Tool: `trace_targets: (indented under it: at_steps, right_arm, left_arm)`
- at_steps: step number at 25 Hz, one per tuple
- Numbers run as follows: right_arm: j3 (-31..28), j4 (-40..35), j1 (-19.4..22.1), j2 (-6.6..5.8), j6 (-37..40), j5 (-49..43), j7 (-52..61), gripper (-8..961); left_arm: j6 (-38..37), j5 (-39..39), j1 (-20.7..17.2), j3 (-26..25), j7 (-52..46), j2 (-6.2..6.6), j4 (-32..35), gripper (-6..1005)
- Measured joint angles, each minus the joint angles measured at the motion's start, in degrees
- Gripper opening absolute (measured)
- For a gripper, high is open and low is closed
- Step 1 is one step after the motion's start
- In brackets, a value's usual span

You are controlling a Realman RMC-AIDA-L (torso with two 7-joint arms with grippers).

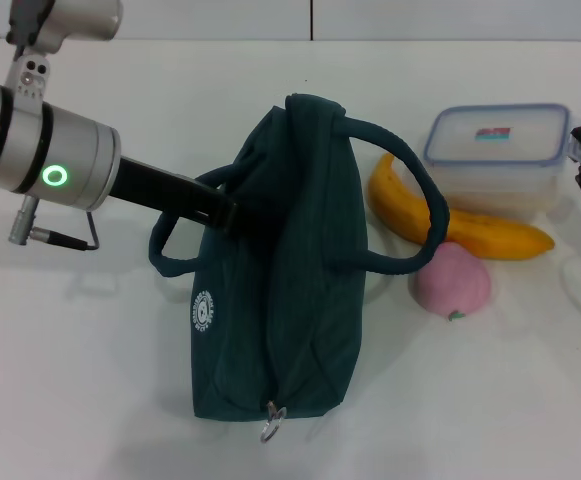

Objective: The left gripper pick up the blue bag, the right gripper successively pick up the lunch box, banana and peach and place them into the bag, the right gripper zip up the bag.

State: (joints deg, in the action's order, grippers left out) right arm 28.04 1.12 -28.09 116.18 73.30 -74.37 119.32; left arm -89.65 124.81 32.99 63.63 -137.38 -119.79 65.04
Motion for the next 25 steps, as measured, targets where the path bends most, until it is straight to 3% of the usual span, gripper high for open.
trace_targets:
  at_steps: [16, 25]
  right_arm:
    - [-2.29, 1.45, -0.11, 0.02, 3.16, 2.07, 1.26, 106]
    - [-2.29, 1.38, 0.35, -0.03, -0.18, 2.01, 1.24, 85]
  left_arm:
    - [0.0, -0.09, 0.03, 0.0, 0.25, 0.0, 0.0, 80]
    - [0.09, -0.1, -0.03, 0.0, 0.35, 0.0, -0.06, 81]
